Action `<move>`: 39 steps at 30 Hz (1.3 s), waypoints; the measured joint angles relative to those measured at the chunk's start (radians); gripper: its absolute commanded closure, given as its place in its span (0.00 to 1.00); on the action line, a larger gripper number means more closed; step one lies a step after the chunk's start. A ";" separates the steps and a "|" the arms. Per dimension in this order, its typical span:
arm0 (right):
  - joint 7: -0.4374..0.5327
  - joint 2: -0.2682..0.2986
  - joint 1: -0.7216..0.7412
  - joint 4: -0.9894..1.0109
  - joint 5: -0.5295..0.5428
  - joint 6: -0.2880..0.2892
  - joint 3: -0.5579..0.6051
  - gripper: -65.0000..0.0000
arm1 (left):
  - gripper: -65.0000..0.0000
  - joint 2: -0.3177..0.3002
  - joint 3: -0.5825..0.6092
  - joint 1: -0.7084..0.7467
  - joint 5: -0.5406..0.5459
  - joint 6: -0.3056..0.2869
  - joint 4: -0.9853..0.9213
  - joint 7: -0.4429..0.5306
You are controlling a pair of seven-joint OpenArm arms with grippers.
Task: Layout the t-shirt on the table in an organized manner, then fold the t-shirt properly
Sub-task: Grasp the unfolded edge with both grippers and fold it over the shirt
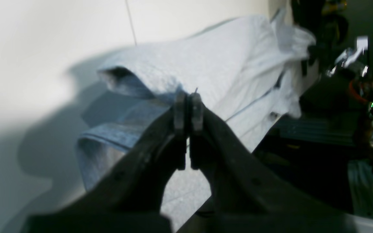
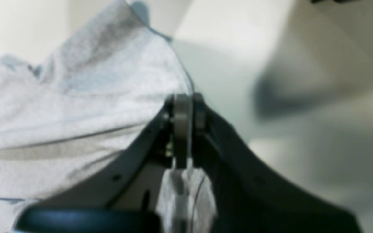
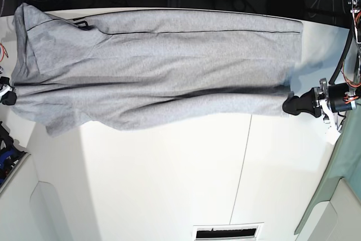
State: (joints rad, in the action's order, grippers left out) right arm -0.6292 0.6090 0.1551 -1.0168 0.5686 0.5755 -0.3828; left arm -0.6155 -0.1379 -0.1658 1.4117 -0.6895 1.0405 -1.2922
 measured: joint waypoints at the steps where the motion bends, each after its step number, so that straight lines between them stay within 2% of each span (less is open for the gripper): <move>1: 0.000 0.000 -0.017 0.000 0.000 0.001 -0.004 1.00 | 1.00 0.000 0.000 0.020 0.000 0.000 0.010 0.000; 5: 0.004 -0.007 -0.091 0.002 -0.003 0.001 -0.005 1.00 | 1.00 0.012 0.001 0.069 -0.028 0.000 0.014 0.002; 6: 0.003 -0.010 -0.103 0.002 -0.006 -0.005 -0.005 0.89 | 1.00 0.012 0.001 0.074 -0.035 0.000 0.014 0.011; 8: 0.010 -0.017 -0.114 0.003 -0.010 -0.013 -0.005 0.61 | 1.00 0.011 0.001 0.081 -0.047 0.000 0.014 0.046; 9: 0.028 -0.019 -0.114 0.003 -0.008 -0.011 -0.005 0.50 | 1.00 0.011 0.001 0.083 -0.061 0.000 0.014 0.060; 10: 0.042 -0.022 -0.113 0.003 -0.008 -0.014 -0.005 0.44 | 1.00 0.011 0.001 0.084 -0.077 0.000 0.014 0.060; 15: 0.164 -0.025 -0.094 0.002 -0.007 -0.027 -0.032 0.42 | 1.00 0.011 0.001 0.085 -0.097 0.000 0.014 0.064; 19: 0.176 -0.028 -0.014 0.003 -0.011 -0.038 -0.042 0.42 | 1.00 0.011 0.001 0.085 -0.129 0.000 0.014 0.063; 21: 0.184 -0.048 0.042 0.002 -0.051 -0.039 -0.042 0.42 | 1.00 0.011 0.001 0.085 -0.128 0.000 0.014 0.063; 26: 0.191 -0.114 0.122 0.053 -0.182 -0.144 -0.008 0.42 | 1.00 0.011 0.001 0.085 -0.129 0.000 0.014 0.063; 29: 0.253 -0.133 0.146 0.181 -0.248 -0.170 0.042 0.42 | 1.00 0.011 0.001 0.085 -0.129 0.000 0.014 0.063; 31: 0.296 -0.135 0.161 0.276 -0.253 -0.169 0.072 0.42 | 1.00 0.011 0.001 0.085 -0.129 0.000 0.014 0.063; 32: 0.351 -0.135 0.165 0.308 -0.245 -0.158 0.084 0.42 | 1.00 0.011 0.001 0.085 -0.129 0.000 0.014 0.063; 37: 0.341 -0.129 0.185 0.348 -0.209 -0.021 0.122 0.42 | 1.00 0.012 0.001 0.085 -0.127 0.000 0.015 0.063; 39: 0.340 -0.131 0.185 0.344 -0.192 -0.014 0.124 0.42 | 1.00 0.011 0.001 0.085 -0.124 0.000 0.016 0.066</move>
State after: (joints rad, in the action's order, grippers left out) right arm -0.2893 0.4778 0.3405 -0.6731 0.3767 0.5610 -0.2584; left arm -0.6041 -0.1368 -0.0807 1.2877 -0.6891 1.0561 -1.2259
